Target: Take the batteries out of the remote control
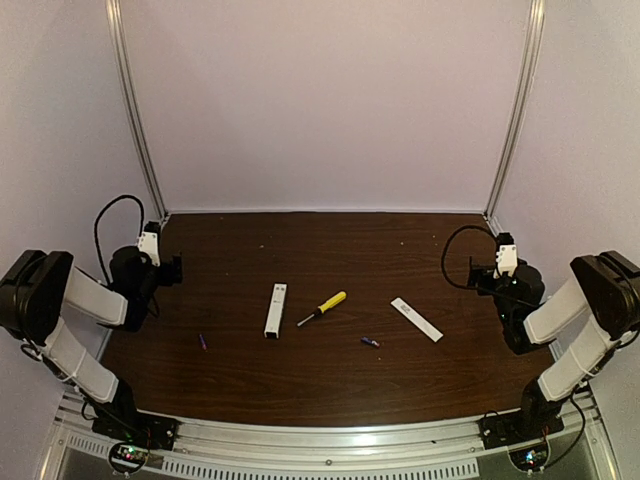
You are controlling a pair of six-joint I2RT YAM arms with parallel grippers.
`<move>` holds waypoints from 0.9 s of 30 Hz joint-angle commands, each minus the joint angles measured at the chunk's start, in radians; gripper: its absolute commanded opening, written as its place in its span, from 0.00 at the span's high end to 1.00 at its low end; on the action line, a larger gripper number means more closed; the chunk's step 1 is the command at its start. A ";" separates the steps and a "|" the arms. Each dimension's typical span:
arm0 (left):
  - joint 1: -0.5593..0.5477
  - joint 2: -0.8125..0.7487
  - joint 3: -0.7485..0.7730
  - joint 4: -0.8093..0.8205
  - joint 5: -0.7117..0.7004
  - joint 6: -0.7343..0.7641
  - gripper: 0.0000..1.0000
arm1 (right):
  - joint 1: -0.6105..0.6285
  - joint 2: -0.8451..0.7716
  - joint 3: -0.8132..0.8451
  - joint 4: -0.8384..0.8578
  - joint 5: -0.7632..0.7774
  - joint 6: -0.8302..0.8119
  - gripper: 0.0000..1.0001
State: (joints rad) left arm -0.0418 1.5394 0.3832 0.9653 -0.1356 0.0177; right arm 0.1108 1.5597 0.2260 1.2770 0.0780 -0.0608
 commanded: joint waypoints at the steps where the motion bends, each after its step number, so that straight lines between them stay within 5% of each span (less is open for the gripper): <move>1: 0.018 -0.002 -0.006 0.037 0.130 0.042 0.05 | -0.009 -0.005 0.016 -0.009 -0.004 0.001 0.00; 6: 0.052 0.034 -0.121 0.285 0.209 0.022 0.04 | -0.010 -0.005 0.016 -0.008 0.015 0.005 0.00; 27: 0.059 0.028 -0.102 0.237 0.169 -0.004 0.03 | -0.009 -0.004 0.035 -0.042 0.091 0.041 0.00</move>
State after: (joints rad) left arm 0.0097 1.5616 0.2806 1.1538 0.0402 0.0242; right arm 0.1104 1.5597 0.2489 1.2446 0.1539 -0.0299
